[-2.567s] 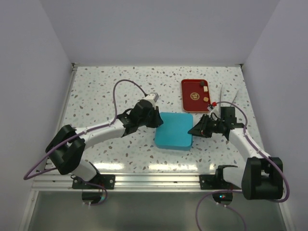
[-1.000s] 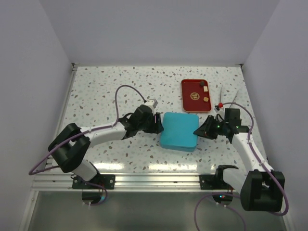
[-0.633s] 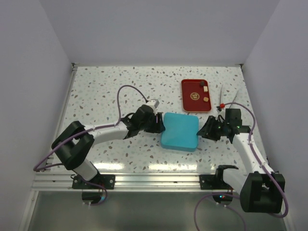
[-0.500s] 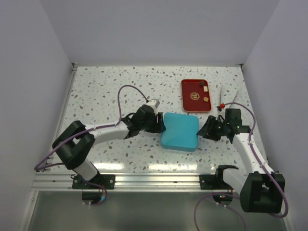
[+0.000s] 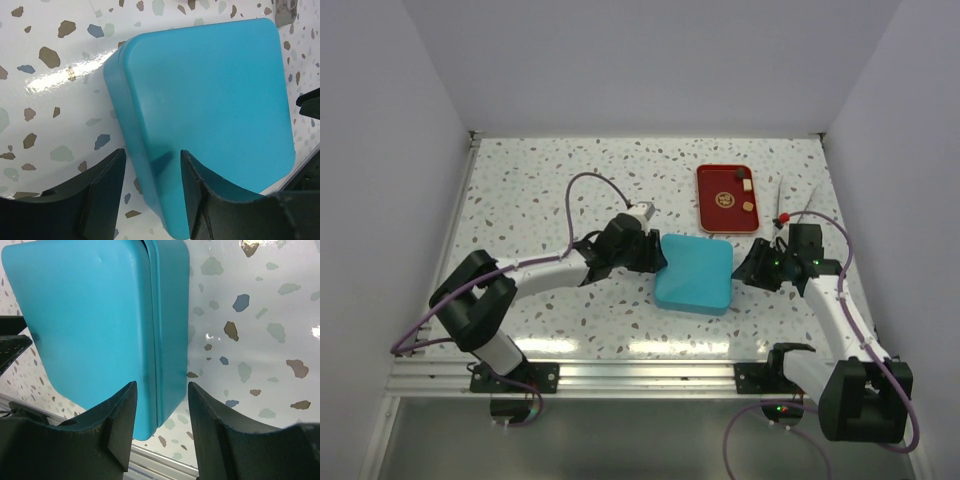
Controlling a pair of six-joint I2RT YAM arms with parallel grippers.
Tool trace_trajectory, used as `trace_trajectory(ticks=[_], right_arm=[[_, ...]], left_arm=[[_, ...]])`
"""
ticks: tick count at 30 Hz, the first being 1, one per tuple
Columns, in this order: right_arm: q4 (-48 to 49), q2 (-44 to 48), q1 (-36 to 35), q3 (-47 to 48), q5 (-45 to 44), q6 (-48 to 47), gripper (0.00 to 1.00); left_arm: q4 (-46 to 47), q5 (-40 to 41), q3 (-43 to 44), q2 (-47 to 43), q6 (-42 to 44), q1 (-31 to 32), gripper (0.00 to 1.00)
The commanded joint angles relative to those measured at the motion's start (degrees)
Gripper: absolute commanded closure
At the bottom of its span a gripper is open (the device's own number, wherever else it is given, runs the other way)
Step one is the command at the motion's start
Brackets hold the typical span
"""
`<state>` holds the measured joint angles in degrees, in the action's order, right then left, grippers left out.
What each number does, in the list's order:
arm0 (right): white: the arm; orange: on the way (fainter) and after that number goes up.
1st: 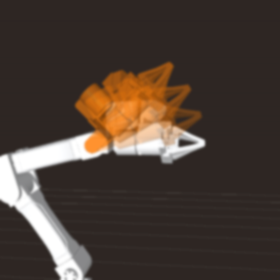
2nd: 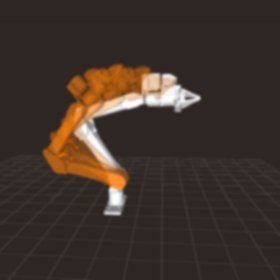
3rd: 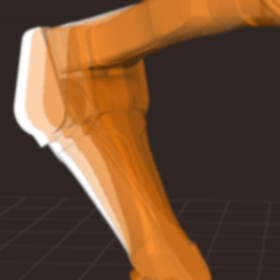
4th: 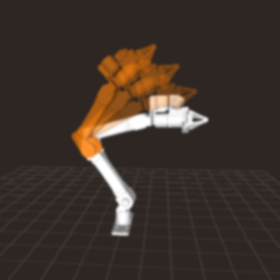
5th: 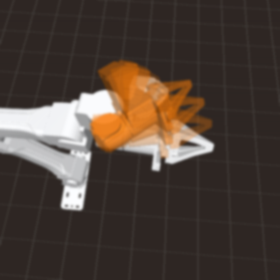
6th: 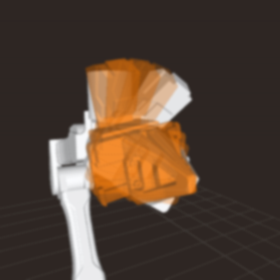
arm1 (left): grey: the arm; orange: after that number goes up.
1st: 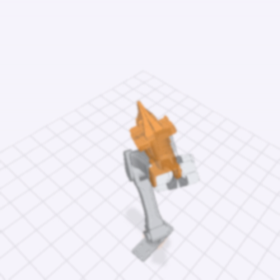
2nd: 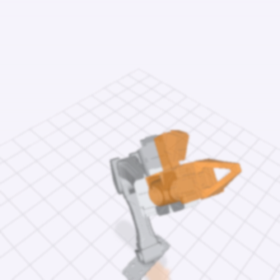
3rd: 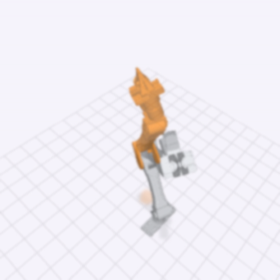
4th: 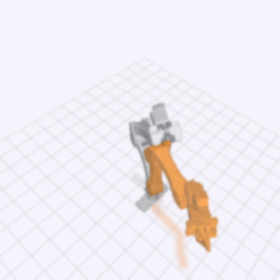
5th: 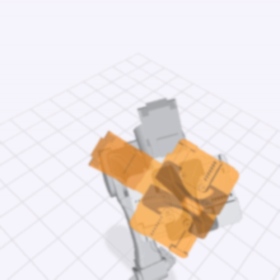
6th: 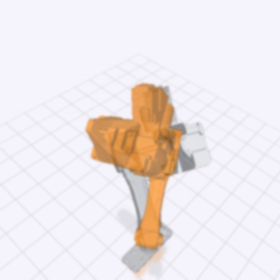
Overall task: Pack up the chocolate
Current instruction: Close the box lid on the packing box.
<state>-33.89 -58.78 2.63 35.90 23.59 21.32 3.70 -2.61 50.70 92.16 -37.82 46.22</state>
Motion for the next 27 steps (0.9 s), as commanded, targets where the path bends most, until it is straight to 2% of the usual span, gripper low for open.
trace_trajectory(ticks=[1,8,12,19,23,24,25,26,27], right_arm=[[-0.48,0.25,0.18,2.42,-0.74,-1.02,0.50],[-0.30,-0.10,0.18,2.51,-0.48,-1.28,0.49],[-0.21,0.51,0.18,2.51,-0.74,-1.20,0.49],[-1.35,1.04,0.18,4.09,-0.92,-1.98,0.48],[-2.14,1.30,0.18,5.23,-1.35,-2.34,0.48],[-2.23,1.30,0.18,5.67,-1.53,-2.42,0.48],[-2.41,1.22,0.18,5.76,-1.97,-2.60,0.48],[-2.50,1.13,0.18,5.93,-2.76,-2.77,0.48],[-2.85,1.13,0.18,6.11,-3.20,-2.95,0.48]], left_arm=[[1.31,-1.25,2.48,-0.05,0.91,0.45,0.48],[0.08,-0.64,3.00,0.04,0.38,0.80,0.50],[-1.85,2.43,2.83,-1.89,0.47,0.80,0.49],[-3.35,8.94,0.02,-10.23,1.00,0.63,0.42],[-3.35,11.75,-3.67,-14.37,1.43,-0.33,0.43],[-3.61,11.75,-3.85,-13.85,1.44,-0.77,0.45],[-5.36,11.49,-3.94,-13.07,1.44,-1.73,0.55],[-7.11,11.14,-3.59,-12.10,1.44,-2.00,0.61],[-7.74,11.05,-3.41,-10.26,1.61,-2.09,0.74]])
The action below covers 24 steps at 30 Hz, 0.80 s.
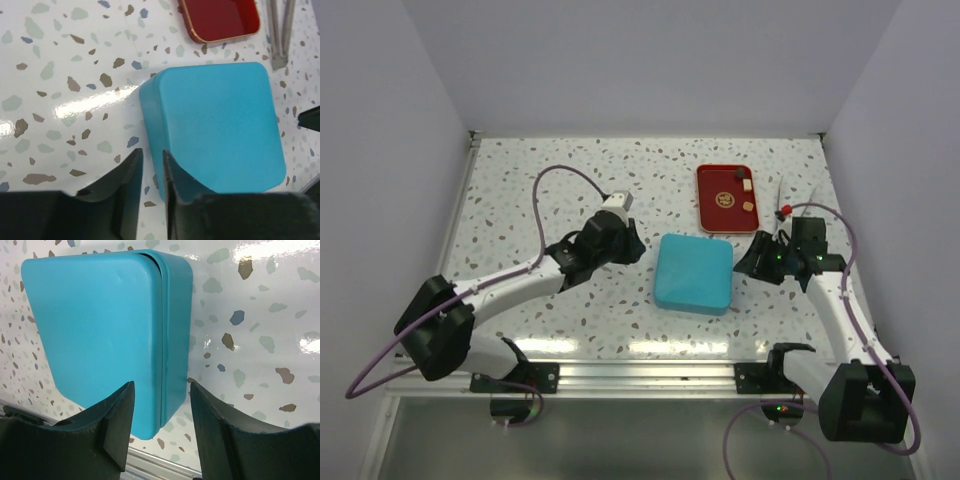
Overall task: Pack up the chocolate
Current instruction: Close the box lid on the packing box.
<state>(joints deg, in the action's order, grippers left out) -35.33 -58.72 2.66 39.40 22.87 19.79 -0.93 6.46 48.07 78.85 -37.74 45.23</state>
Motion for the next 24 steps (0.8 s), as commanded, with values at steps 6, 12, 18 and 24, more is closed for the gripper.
trace_trajectory(ticks=[6,12,18,24], right_arm=[[-2.54,1.06,0.16,3.58,-8.36,-1.42,0.48],[-2.11,-0.69,-0.11,3.23,-11.27,-1.25,0.60],[0.70,-3.85,-2.21,2.09,-13.03,-0.89,0.85],[2.46,-5.53,-4.94,1.39,-13.82,-0.54,1.00]], left_arm=[[-4.69,1.01,0.79,9.30,2.14,-0.94,1.00],[-6.10,0.75,4.22,12.90,3.72,0.55,1.00],[-6.37,0.40,6.06,15.36,3.90,1.44,1.00],[-6.72,-0.04,8.26,17.21,3.99,2.40,1.00]])
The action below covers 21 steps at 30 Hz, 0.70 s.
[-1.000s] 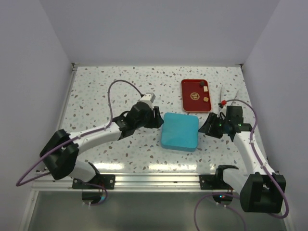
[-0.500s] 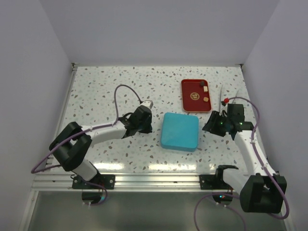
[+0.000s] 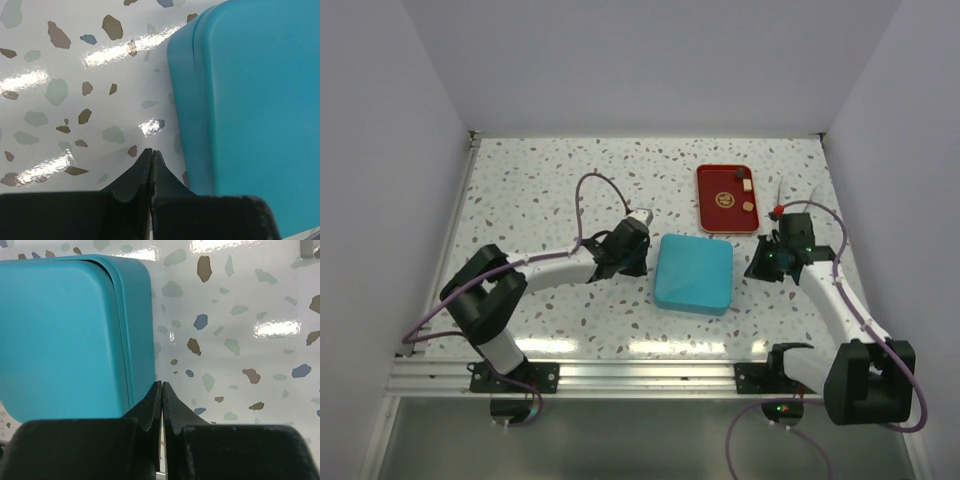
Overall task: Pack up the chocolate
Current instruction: Close the box lid on the packing box.
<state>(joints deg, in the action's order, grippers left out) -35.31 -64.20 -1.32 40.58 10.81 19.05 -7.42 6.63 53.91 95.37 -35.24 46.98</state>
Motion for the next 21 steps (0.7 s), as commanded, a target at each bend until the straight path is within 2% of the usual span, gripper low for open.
trace_trajectory(ticks=[1,12,21], right_arm=[[2.61,0.04,-1.22,0.12,-1.67,0.46,1.00],[4.28,-2.06,-8.43,-0.85,-5.00,3.01,1.00],[3.23,-1.89,-8.96,-0.50,-7.03,2.31,1.00]], left_arm=[[-0.40,-0.30,2.78,0.78,1.58,0.74,1.00],[-1.63,-0.31,5.94,3.24,2.11,2.85,1.00],[-2.51,-0.39,7.87,4.12,2.64,3.73,1.00]])
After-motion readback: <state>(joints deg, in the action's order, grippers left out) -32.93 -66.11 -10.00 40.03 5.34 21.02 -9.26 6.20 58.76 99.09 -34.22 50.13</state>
